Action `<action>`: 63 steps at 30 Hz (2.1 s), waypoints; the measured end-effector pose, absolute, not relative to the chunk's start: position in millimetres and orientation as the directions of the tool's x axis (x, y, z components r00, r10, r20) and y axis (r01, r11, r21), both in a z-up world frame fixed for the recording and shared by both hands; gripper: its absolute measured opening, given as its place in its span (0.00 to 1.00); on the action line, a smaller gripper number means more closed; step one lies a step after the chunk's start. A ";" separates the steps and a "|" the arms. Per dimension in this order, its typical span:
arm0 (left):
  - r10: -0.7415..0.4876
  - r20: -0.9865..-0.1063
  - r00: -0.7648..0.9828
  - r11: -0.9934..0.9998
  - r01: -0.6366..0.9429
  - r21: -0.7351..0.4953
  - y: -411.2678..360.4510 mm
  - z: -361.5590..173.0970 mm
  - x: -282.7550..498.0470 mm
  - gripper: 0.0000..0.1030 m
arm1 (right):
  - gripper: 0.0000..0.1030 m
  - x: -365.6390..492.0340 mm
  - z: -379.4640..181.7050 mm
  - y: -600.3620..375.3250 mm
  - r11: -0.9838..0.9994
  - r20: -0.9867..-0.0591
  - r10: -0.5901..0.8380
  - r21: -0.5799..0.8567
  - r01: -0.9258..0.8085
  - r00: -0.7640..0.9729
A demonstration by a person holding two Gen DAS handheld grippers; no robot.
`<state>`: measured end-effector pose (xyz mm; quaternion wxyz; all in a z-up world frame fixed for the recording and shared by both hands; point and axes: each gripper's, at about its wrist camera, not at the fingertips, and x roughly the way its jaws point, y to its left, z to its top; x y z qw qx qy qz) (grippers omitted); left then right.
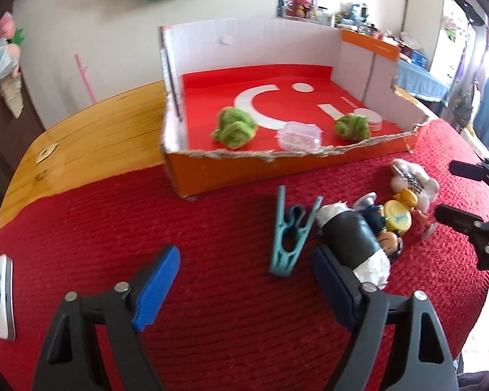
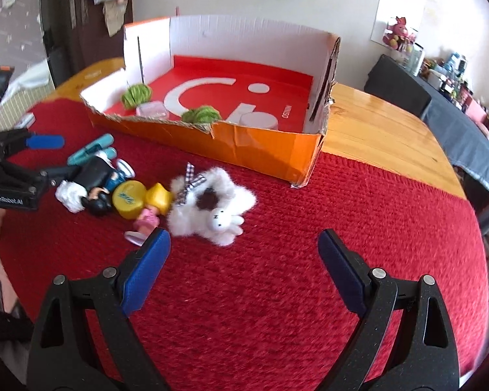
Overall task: Organize objects
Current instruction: 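Close left tool on teal clothespin while right tool closes on white plush bunny, then carry clothespin with left tool into box while right tool carries bunny in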
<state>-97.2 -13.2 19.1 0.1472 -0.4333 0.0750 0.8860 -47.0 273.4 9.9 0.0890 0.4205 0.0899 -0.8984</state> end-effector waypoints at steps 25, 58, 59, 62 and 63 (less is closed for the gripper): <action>0.349 -0.757 -0.553 -0.894 -0.438 -0.092 0.2 24.3 -93.9 0.24 | 0.41 -60.9 11.9 269.1 -0.948 -0.770 -0.246 0.063 0.313 -0.588; 0.470 -0.658 -0.588 -0.860 -0.472 -0.193 4.7 105.0 -116.4 0.23 | 0.41 -75.4 100.8 253.0 -0.916 -0.676 -0.341 0.084 0.391 -0.653; 0.466 -0.665 -0.583 -0.862 -0.470 -0.191 9.6 106.7 -127.7 0.23 | 0.41 -82.4 101.6 252.1 -0.918 -0.682 -0.332 0.075 0.390 -0.652; 0.447 -0.690 -0.570 -0.869 -0.461 -0.182 20.7 107.4 -155.9 0.23 | 0.41 -110.4 99.5 247.8 -0.925 -0.711 -0.290 0.037 0.379 -0.640; 0.441 -0.699 -0.563 -0.871 -0.458 -0.180 23.4 106.9 -163.6 0.23 | 0.41 -120.9 97.2 247.2 -0.927 -0.723 -0.279 0.032 0.374 -0.631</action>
